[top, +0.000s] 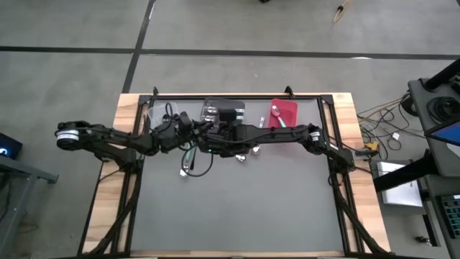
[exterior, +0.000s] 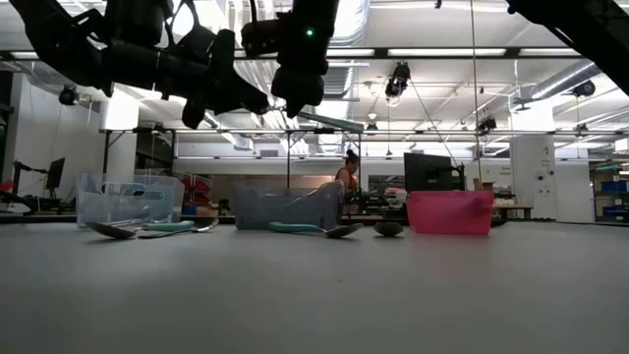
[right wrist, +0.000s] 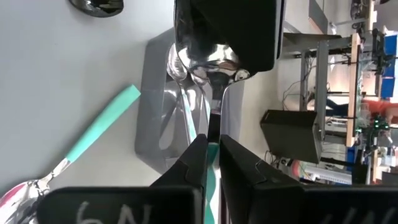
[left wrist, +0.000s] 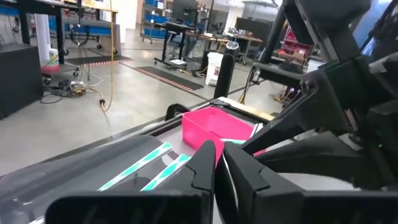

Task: Sort silverware by color (type)
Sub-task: Put the bottom blue patterned spoon into the black bin

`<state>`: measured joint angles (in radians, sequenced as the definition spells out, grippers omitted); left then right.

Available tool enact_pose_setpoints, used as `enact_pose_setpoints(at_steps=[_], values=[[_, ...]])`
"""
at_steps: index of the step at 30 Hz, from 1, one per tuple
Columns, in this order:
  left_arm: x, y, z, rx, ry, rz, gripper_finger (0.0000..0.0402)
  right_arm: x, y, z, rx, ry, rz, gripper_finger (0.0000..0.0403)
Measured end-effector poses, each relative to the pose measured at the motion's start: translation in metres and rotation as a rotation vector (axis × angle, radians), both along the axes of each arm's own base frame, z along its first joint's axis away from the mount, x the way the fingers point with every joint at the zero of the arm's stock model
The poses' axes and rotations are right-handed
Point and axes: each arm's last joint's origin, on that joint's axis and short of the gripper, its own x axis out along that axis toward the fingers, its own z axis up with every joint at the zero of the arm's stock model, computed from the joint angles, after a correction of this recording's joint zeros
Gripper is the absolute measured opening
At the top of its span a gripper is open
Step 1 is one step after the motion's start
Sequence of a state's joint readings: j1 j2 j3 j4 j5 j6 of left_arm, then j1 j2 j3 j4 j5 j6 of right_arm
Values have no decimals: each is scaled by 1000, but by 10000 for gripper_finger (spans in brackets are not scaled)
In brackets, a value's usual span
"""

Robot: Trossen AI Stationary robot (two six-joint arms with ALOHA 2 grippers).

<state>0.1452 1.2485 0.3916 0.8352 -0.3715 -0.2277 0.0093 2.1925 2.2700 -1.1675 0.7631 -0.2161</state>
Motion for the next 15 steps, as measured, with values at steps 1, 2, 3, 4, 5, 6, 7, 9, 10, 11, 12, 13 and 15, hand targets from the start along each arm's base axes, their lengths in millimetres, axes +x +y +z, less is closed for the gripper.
enact_pose_setpoints(at_steps=[1, 2, 3, 4, 5, 6, 7, 9, 10, 11, 12, 13, 15], values=[[0, 0, 1, -8, -10, -1, 5, 0, 0, 0, 0, 0, 0, 30], [0, 0, 1, -21, -22, 0, 4, 0, 0, 0, 0, -1, 1, 40], [-1, -1, 3, -36, -41, -3, 3, 0, 0, 0, 1, -6, -2, 53], [-1, -1, 4, -51, -56, -6, 3, 0, -1, 0, 3, -10, -6, 66], [-1, -1, 4, -65, -66, -7, 3, 0, -1, 0, 5, -12, -9, 80], [-1, -1, 4, -76, -71, -6, 3, 0, -2, 0, 6, -13, -9, 93], [-1, -1, 4, -86, -73, -5, 2, 0, -2, 0, 5, -11, -9, 104], [-2, 0, 5, -103, -86, 6, 2, 0, -3, 2, -1, 0, 2, 124], [-3, 2, 6, -110, -91, 13, 2, -1, -4, 3, -2, 2, 8, 132], [-4, 4, 6, -115, -89, 22, 2, -2, -4, 5, -6, 7, 17, 138], [-5, 7, 5, -123, -80, 36, 2, -3, -4, 9, -6, 2, 22, 143], [-7, 10, 5, -132, -70, 56, 2, -5, -4, 13, -7, -6, 27, 147], [-11, 18, 4, -139, -53, 94, 2, -9, -3, 25, -5, -33, 40, 152]])
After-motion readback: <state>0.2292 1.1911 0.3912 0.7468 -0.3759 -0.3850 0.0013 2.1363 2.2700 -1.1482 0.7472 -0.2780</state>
